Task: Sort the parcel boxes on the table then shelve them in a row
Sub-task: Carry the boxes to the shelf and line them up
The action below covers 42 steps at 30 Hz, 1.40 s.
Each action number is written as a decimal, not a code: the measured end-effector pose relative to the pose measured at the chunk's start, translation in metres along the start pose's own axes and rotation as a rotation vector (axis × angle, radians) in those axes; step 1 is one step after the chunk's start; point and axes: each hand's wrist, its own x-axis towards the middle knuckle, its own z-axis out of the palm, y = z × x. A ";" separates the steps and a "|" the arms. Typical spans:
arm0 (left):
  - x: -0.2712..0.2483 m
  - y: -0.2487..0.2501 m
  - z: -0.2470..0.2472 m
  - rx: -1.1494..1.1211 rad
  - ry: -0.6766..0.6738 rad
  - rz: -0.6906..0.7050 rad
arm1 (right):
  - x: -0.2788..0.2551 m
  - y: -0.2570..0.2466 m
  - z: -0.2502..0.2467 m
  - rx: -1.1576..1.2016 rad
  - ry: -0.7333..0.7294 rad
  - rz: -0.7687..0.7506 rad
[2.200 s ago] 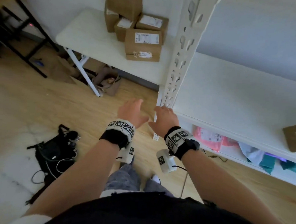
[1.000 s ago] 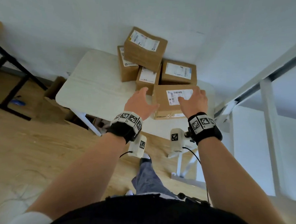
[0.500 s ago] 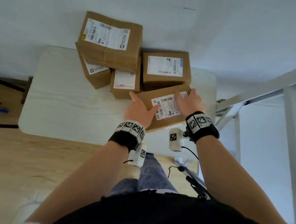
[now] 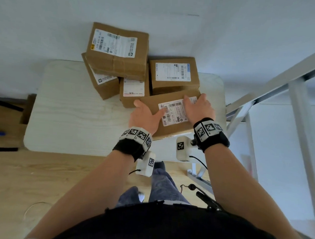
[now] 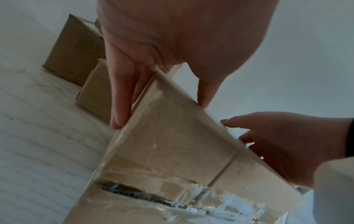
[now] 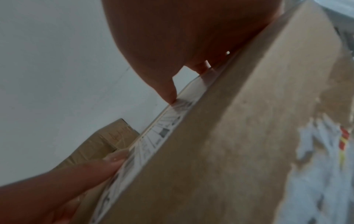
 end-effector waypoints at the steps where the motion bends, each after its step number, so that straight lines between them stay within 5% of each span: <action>1: -0.004 -0.002 -0.004 -0.001 0.004 0.012 | -0.007 -0.001 -0.003 0.004 0.016 0.002; 16: -0.091 -0.050 -0.074 0.095 0.141 0.278 | -0.163 0.000 -0.019 0.029 0.254 0.033; 24: -0.138 -0.063 -0.105 -0.063 0.180 0.464 | -0.231 0.015 -0.012 0.205 0.372 0.098; 31: -0.183 -0.062 -0.103 -0.102 0.119 0.694 | -0.296 0.064 -0.010 0.291 0.371 0.258; 42: -0.284 -0.051 -0.028 -0.036 -0.279 0.993 | -0.386 0.181 -0.012 0.409 0.486 0.595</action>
